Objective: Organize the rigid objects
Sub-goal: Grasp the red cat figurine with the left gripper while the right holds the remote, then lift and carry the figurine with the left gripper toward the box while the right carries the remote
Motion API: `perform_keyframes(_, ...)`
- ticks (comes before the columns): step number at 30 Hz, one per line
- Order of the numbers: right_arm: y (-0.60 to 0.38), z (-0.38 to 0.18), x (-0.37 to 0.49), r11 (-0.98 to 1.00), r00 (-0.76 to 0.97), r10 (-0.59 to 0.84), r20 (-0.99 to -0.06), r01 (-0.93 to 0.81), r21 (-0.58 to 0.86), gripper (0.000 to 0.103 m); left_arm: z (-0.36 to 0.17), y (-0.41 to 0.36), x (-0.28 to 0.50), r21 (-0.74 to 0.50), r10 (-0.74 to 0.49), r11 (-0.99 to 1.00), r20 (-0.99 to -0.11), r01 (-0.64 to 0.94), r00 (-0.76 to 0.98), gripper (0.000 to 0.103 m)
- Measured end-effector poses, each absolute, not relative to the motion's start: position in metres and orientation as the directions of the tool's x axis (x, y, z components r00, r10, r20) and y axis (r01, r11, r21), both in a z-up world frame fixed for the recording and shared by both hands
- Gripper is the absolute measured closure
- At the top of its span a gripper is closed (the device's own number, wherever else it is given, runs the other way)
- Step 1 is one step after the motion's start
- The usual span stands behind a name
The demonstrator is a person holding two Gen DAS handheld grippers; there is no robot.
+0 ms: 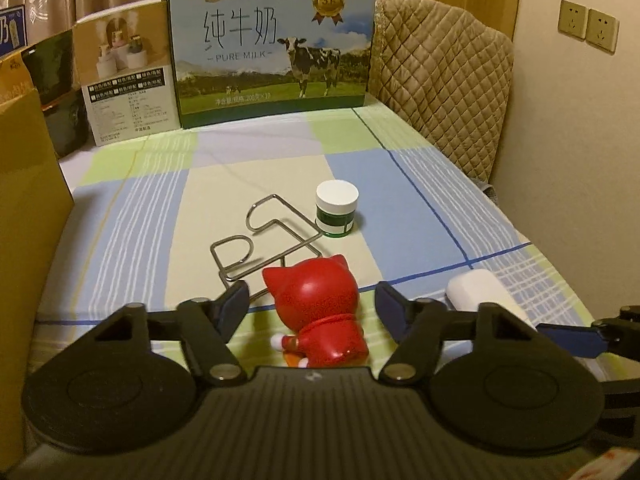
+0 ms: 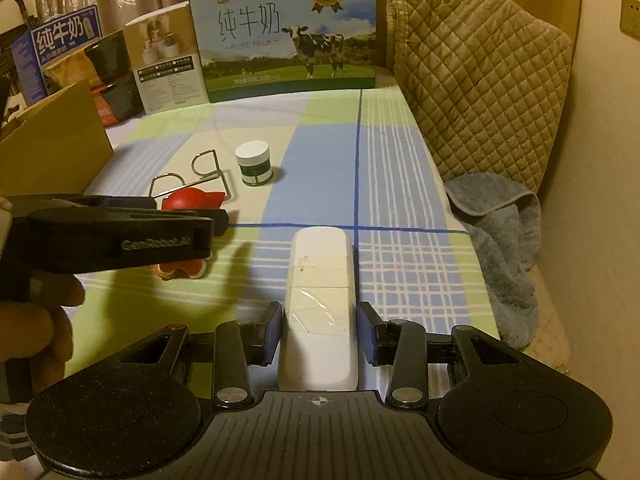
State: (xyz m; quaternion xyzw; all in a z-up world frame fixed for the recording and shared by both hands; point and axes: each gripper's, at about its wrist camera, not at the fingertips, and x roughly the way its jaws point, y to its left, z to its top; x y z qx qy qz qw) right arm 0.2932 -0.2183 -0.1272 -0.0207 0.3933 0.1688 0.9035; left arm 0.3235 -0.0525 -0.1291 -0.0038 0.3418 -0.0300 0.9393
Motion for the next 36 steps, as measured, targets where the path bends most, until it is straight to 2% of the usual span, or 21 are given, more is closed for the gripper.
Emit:
perform_keyframes(1, -0.218, -0.127, 0.293, 0.943, 0.634, 0.288, -0.718, -0.32, 0.095, 0.066, -0.131, -0.053, 0.325, -0.022, -0.056, 0.998, -0.647, 0.054, 0.76, 0.055)
perform_keyframes(2, -0.219, -0.127, 0.294, 0.943, 0.634, 0.287, -0.718, -0.319, 0.095, 0.066, -0.132, -0.054, 0.327, -0.015, -0.05, 0.998, -0.652, 0.054, 0.757, 0.057)
perform_keyframes(7, -0.218, -0.126, 0.294, 0.945, 0.636, 0.283, -0.718, -0.312, 0.096, 0.066, -0.132, -0.05, 0.322, -0.022, -0.068, 0.997, -0.66, 0.071, 0.748, 0.062)
perform_keyframes(25, -0.214, -0.114, 0.244, 0.952, 0.605, 0.286, -0.743, -0.269, 0.147, 0.066, -0.112, -0.021, 0.215, -0.026, -0.103, 0.992, -0.718, 0.121, 0.689, 0.062)
perform_keyframes(36, -0.203, -0.051, 0.205, 0.946, 0.662, 0.314, -0.681, -0.28, 0.164, 0.066, -0.056, -0.019, 0.182, -0.022, -0.133, 0.987, -0.676, 0.16, 0.725, 0.062)
